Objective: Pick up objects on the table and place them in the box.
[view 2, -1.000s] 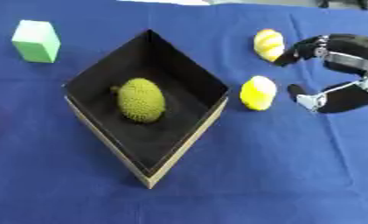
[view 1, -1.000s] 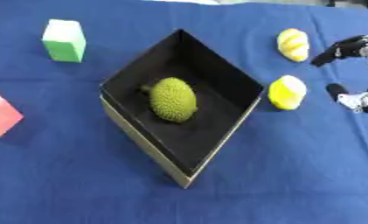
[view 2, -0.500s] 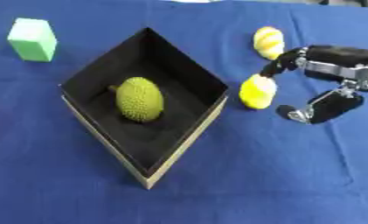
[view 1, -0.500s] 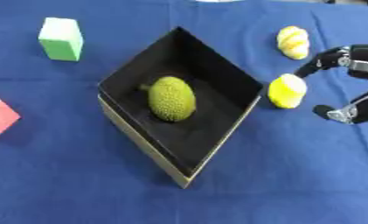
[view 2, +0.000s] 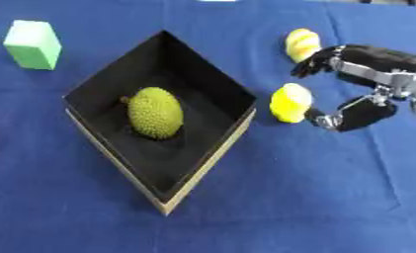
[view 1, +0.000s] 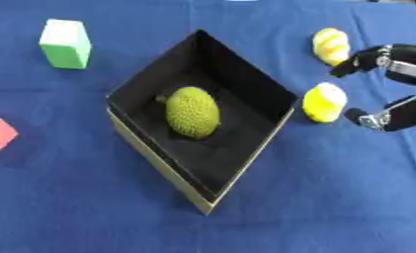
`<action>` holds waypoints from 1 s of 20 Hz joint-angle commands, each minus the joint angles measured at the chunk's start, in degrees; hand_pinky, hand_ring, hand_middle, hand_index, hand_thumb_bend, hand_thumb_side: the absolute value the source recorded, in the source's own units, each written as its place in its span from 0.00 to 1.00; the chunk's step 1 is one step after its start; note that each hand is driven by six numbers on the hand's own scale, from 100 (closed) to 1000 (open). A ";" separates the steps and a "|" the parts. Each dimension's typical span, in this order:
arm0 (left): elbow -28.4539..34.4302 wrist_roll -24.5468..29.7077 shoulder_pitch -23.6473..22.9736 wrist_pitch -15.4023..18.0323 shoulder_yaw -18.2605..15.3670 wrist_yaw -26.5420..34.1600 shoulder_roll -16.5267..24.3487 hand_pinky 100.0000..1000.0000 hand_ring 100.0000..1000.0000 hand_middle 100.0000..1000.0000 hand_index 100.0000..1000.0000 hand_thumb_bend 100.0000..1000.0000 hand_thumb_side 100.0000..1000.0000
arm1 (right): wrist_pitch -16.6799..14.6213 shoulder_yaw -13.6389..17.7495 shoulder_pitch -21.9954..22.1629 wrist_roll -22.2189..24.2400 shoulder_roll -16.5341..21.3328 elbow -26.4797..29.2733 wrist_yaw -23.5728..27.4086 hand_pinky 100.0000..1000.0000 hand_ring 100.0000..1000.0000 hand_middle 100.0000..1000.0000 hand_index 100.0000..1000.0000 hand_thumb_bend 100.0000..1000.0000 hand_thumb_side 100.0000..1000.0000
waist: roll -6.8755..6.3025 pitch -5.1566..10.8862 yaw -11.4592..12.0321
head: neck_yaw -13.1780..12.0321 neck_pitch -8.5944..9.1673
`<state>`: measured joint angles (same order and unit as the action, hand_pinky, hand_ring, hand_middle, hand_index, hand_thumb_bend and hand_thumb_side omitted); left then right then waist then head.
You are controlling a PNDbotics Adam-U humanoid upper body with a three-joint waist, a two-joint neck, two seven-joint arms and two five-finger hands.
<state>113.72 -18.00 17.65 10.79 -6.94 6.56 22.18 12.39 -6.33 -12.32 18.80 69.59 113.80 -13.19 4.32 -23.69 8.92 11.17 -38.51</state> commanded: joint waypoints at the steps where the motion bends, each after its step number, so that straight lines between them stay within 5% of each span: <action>1: 0.87 0.10 0.48 0.13 -0.19 0.03 0.74 0.81 0.74 0.66 0.83 0.06 0.58 | 1.18 1.15 -0.94 -0.04 0.67 -0.87 -2.26 0.85 0.85 0.76 0.86 0.22 0.00 | -0.27 0.79 0.22 | 0.40 1.04; 16: 0.87 0.32 0.89 0.33 0.06 0.48 -0.18 0.81 0.74 0.65 0.83 0.05 0.58 | -0.44 -1.36 -4.83 4.52 -3.21 -9.48 -6.35 0.85 0.85 0.77 0.87 0.24 0.00 | -0.70 -1.95 2.42 | 1.44 2.08; 20: 0.87 0.43 1.11 0.37 0.16 0.62 -0.35 0.81 0.74 0.65 0.83 0.05 0.59 | -0.47 -1.93 -5.69 5.17 -4.09 -11.34 -7.97 0.84 0.82 0.70 0.82 0.23 0.00 | -0.83 -2.42 2.80 | 1.59 2.09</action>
<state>113.72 -17.72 18.24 11.05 -6.59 7.13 21.15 11.96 -8.54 -17.54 23.69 64.35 103.07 -20.23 3.67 -27.21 11.71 12.55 -37.20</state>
